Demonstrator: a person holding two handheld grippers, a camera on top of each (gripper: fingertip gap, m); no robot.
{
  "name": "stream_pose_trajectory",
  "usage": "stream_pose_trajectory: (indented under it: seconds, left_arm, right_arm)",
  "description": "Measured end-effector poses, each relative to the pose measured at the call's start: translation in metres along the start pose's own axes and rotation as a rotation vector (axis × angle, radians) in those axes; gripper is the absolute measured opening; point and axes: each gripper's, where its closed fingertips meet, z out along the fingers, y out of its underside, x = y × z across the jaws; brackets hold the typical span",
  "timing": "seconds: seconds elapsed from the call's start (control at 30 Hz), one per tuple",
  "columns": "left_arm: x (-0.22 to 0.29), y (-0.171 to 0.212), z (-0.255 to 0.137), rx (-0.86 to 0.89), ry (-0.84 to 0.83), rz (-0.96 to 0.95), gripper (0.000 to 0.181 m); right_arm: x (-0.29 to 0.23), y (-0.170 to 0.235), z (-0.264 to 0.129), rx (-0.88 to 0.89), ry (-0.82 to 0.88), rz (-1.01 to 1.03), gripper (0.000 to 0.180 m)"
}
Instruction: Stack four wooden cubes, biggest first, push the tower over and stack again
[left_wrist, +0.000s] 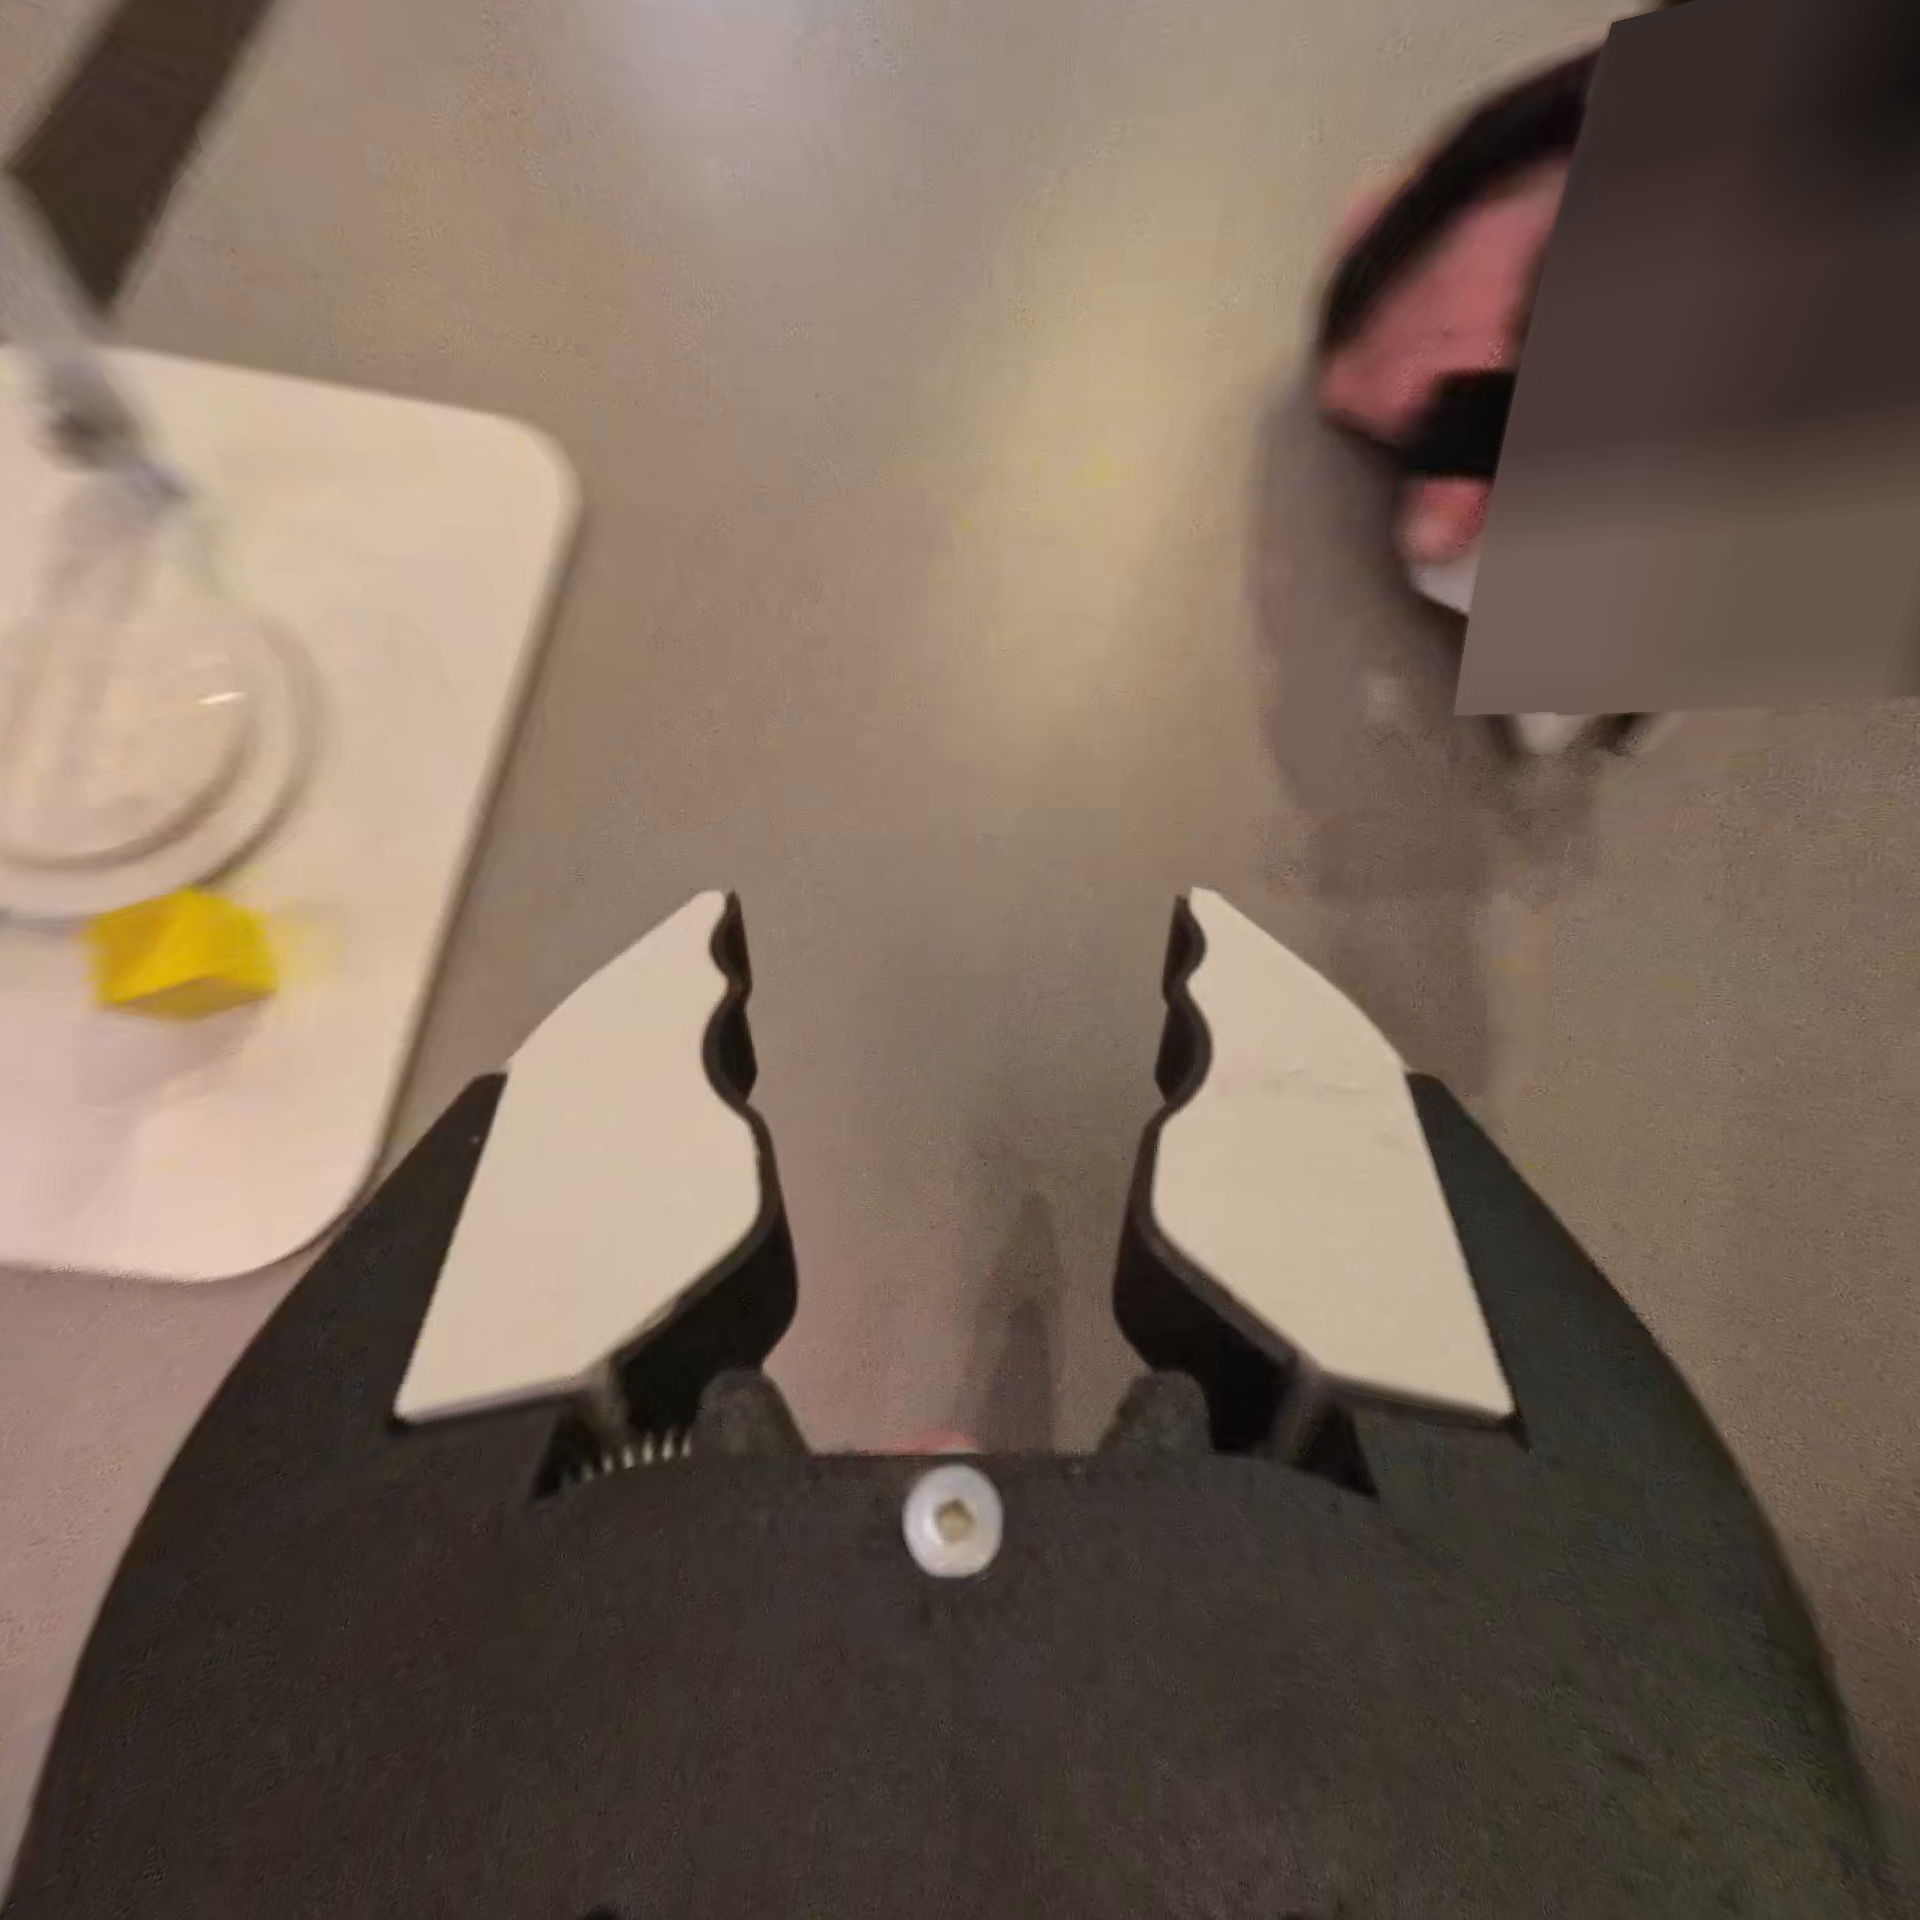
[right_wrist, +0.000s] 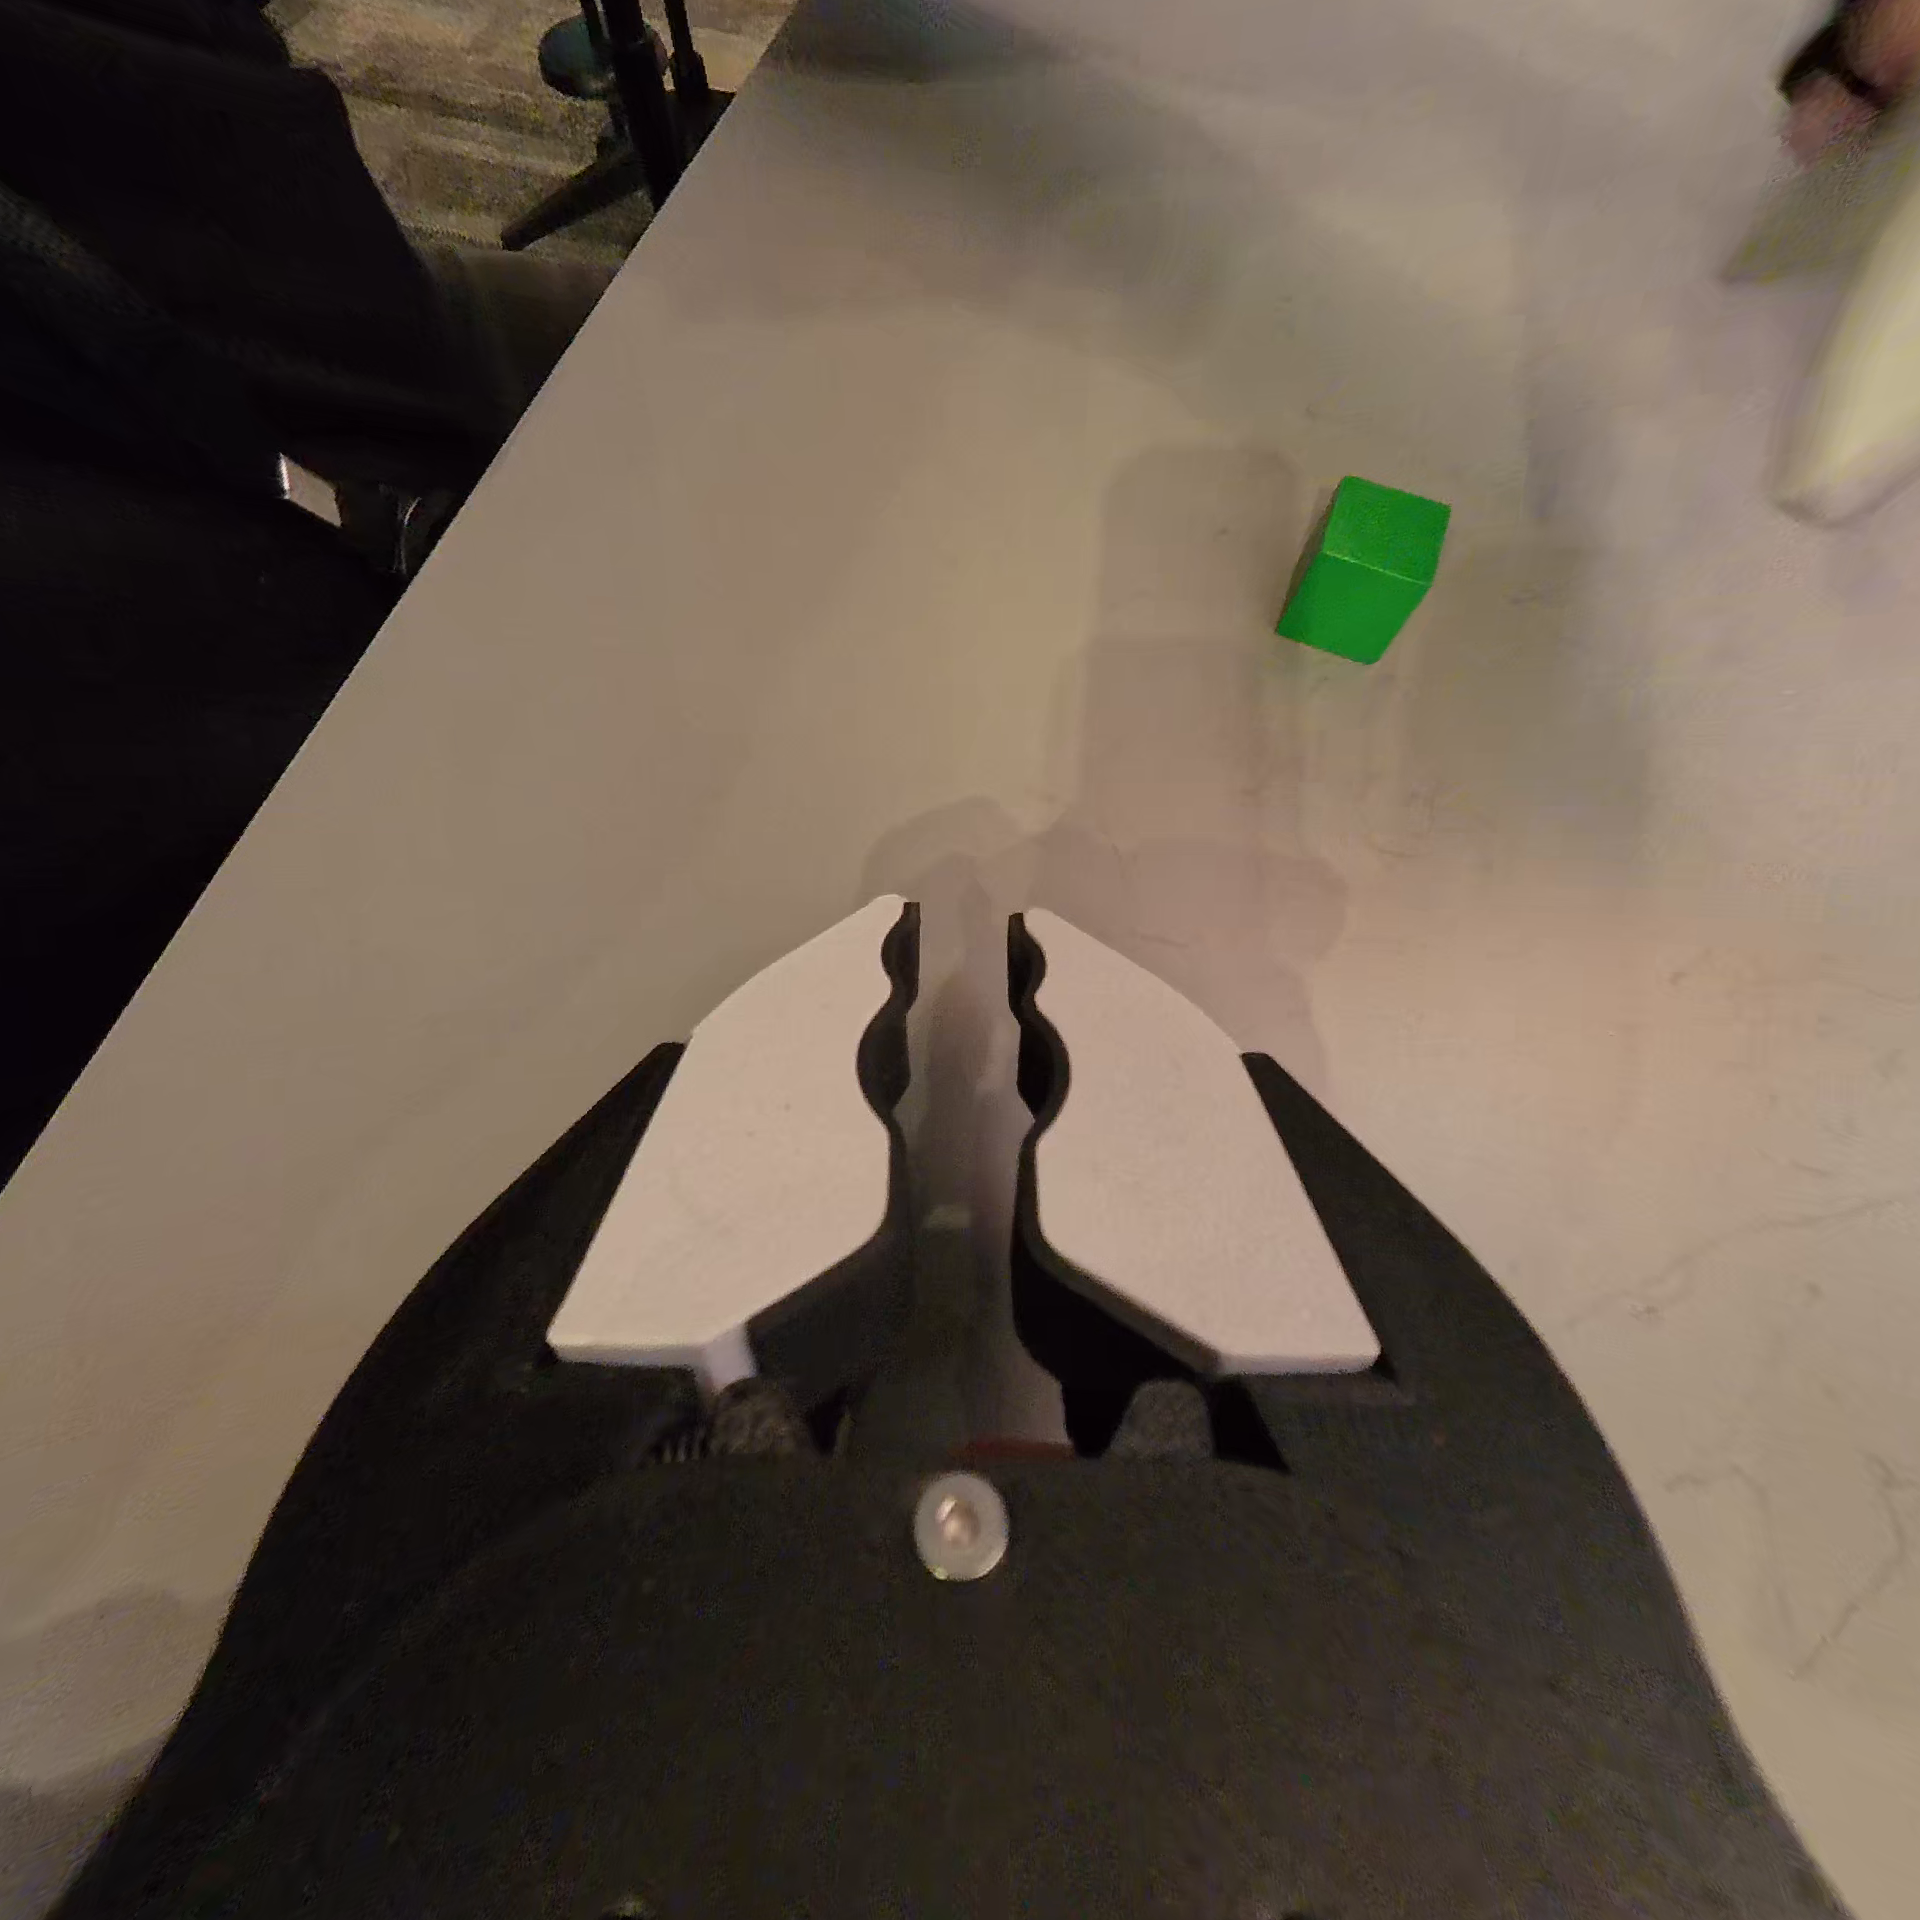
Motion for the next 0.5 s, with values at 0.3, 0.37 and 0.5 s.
stream_pose_trajectory:
  seconds: [0.3,0.37,0.5]
  left_arm:
    - [0.085,0.075,0.011,-0.232,0.066,0.132,0.033]
    - [0.085,0.071,0.017,-0.182,0.081,0.080,0.028]
    - [0.048,0.051,-0.034,-0.082,-0.090,0.024,0.028]
  right_arm:
    - [-0.003,0.001,0.001,-0.013,-0.003,-0.014,0.016]
    - [-0.003,0.001,0.001,-0.014,0.001,-0.015,0.016]
    - [-0.003,0.001,0.001,-0.012,-0.001,-0.012,0.016]
